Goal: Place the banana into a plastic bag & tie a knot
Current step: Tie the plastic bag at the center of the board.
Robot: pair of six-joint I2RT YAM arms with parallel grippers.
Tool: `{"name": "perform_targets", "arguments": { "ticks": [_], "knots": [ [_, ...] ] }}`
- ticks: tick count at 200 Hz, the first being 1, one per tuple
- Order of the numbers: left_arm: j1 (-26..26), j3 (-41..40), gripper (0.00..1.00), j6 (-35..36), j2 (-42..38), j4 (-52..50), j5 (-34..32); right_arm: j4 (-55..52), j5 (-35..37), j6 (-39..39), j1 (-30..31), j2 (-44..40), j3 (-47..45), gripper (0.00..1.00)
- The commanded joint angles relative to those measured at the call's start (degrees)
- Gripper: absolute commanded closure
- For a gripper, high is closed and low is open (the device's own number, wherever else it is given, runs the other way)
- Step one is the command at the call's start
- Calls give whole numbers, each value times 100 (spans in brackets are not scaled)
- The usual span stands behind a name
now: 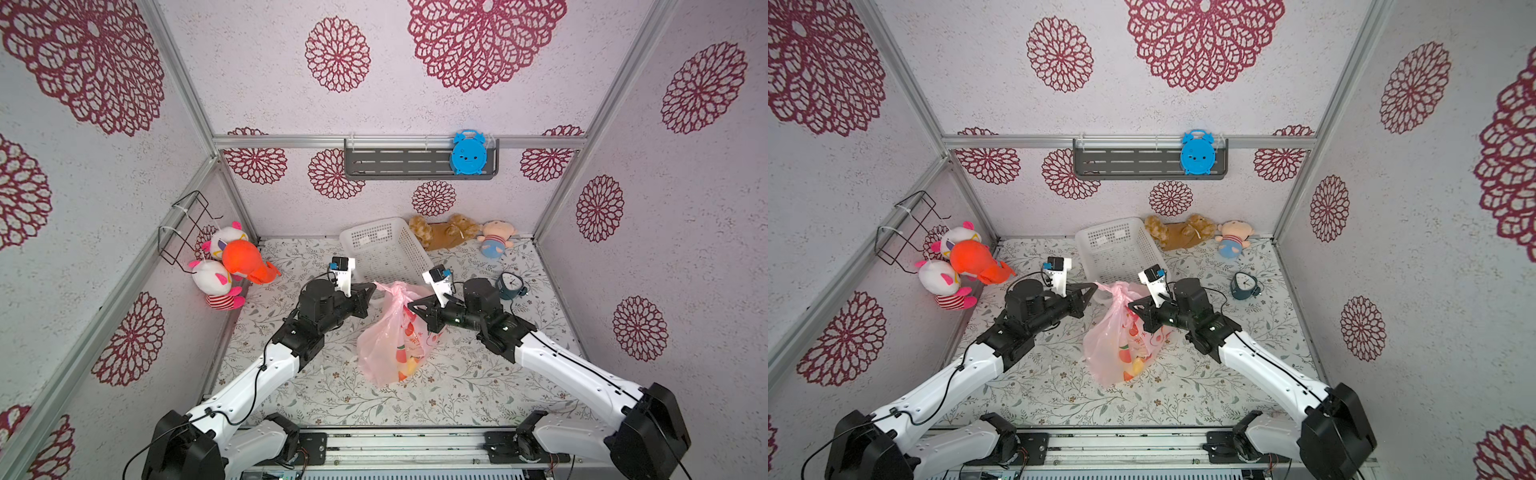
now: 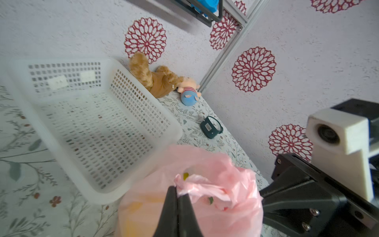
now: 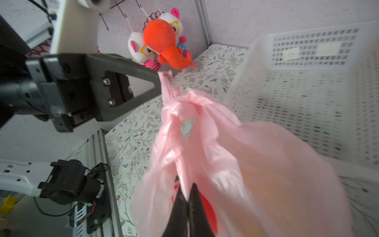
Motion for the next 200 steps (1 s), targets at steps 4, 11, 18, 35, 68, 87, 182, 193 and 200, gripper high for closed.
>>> {"name": "perform_targets", "arguments": {
  "ticks": [4, 11, 18, 35, 68, 87, 182, 193, 200],
  "knots": [
    [385, 250, 100, 166, -125, -796, -933, -587, 1476, -122, -3, -555, -286, 100],
    [432, 260, 100, 144, -117, -869, -1028, -639, 1714, -58, -7, -662, -424, 100],
    [470, 239, 100, 119, -110, -934, -1168, -698, 1992, 35, -7, -753, -571, 100],
    [624, 45, 100, -22, -181, -1002, -1574, -948, 2817, 364, -69, -1011, -978, 100],
    [1183, -447, 100, -370, -72, -1029, -1855, -1172, 3194, 1108, -890, -1324, -2024, 100],
    [1428, -648, 100, -489, 80, -1019, -1817, -967, 2755, 1267, -1383, -1389, -2457, 100],
    [1649, -69, 100, -511, -94, -1418, -1341, -598, 2191, 883, -1724, -1407, -1663, 100],
    [1650, -184, 100, -555, 86, -1202, -1215, -386, 2108, 848, -1862, -1270, -1778, 100],
    [1635, -309, 100, -630, 217, -971, -1150, -206, 2051, 828, -1945, -1145, -1880, 100]
  ]
}}
